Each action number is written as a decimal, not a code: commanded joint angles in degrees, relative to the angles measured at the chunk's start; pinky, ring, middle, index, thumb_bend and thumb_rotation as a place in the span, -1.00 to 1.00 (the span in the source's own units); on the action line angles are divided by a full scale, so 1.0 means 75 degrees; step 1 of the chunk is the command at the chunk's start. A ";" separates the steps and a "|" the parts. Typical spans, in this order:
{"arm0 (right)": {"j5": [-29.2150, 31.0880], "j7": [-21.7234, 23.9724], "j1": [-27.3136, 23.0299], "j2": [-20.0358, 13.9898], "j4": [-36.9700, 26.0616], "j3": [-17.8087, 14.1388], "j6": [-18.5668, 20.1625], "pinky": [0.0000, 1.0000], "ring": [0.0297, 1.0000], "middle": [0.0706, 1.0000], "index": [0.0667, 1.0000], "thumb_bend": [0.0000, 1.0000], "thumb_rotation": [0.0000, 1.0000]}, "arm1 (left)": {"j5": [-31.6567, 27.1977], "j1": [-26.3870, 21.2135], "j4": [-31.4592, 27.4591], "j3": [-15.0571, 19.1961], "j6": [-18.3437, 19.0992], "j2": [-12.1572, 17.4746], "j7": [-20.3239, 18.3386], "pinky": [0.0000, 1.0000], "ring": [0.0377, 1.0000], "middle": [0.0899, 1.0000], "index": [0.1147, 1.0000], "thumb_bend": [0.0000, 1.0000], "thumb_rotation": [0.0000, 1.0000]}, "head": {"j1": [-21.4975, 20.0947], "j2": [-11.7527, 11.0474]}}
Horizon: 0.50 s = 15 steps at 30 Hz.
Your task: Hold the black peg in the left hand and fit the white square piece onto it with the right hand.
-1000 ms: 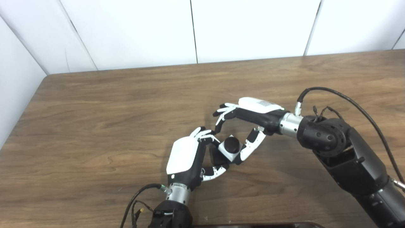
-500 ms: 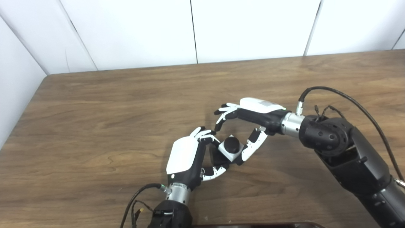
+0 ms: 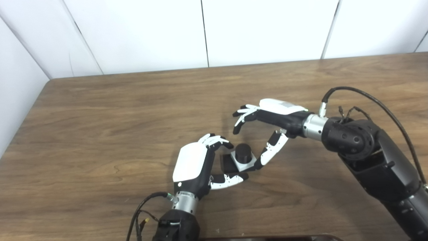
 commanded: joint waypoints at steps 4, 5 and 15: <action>0.0029 -0.0111 -0.0380 -0.0076 -0.0185 -0.0210 0.0040 0.78 1.00 0.89 0.41 1.00 -0.45 | 0.0120 0.0019 -0.0274 0.0159 0.0110 0.0268 -0.0358 0.49 0.71 0.56 0.44 0.90 0.06 | 0.0003 -0.0041; 0.0030 -0.0108 -0.0381 -0.0077 -0.0187 -0.0218 0.0045 0.78 1.00 0.89 0.41 1.00 -0.45 | 0.0112 0.0024 -0.0291 0.0169 0.0086 0.0285 -0.0372 0.51 0.71 0.55 0.45 0.90 0.05 | 0.0003 -0.0041; 0.0067 -0.0127 -0.0353 -0.0198 -0.0290 -0.0418 0.0043 0.72 1.00 0.87 0.42 1.00 -0.44 | -0.0527 0.0207 -0.0721 0.0720 -0.0149 0.0531 -0.0485 0.55 0.69 0.57 0.59 0.95 -0.04 | -0.0074 -0.0131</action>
